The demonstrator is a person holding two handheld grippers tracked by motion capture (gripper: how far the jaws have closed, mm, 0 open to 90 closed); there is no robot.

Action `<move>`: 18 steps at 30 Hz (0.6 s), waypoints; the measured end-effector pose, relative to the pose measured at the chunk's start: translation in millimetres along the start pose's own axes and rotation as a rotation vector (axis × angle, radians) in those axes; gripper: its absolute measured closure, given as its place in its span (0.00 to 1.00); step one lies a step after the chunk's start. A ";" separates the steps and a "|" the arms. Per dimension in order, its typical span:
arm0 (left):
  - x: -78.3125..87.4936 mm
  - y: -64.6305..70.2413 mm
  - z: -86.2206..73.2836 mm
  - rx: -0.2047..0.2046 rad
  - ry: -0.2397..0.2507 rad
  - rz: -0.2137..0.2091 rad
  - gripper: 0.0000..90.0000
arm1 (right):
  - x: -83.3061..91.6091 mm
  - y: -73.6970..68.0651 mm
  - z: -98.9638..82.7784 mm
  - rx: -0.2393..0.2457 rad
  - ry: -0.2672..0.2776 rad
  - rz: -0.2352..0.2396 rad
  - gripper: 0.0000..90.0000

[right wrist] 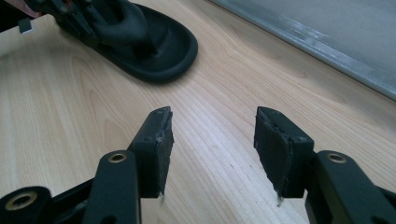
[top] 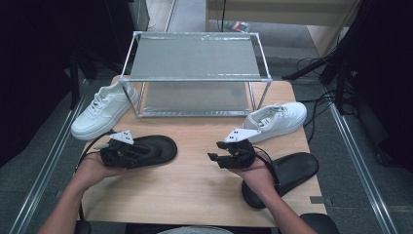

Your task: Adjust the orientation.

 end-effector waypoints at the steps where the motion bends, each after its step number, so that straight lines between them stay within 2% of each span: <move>1: 0.0 0.0 0.0 0.000 0.000 0.000 0.86 | -0.4 0.5 -0.4 0.000 -0.001 0.000 0.53; 5: 0.7 -0.7 1.8 0.018 -0.007 -0.014 0.91 | -0.3 1.0 -0.8 -0.004 -0.001 0.004 0.53; 8: 5.8 2.9 9.8 0.037 0.015 -0.014 0.92 | 0.6 1.5 -2.5 -0.016 0.000 0.012 0.53; 18: 4.6 27.1 42.8 -0.014 -0.002 0.002 0.92 | 5.3 5.4 -6.5 -0.047 0.010 0.008 0.53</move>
Point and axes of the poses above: each handheld gripper's, and its own axes: x roughly backward along the jaws, z roughly out of its top, y roughly to its right, the point moved 4 cm from there along -x, roughly forward along the jaws, and after that the axes turned 9 degrees about -z, right-handed, at the moved point
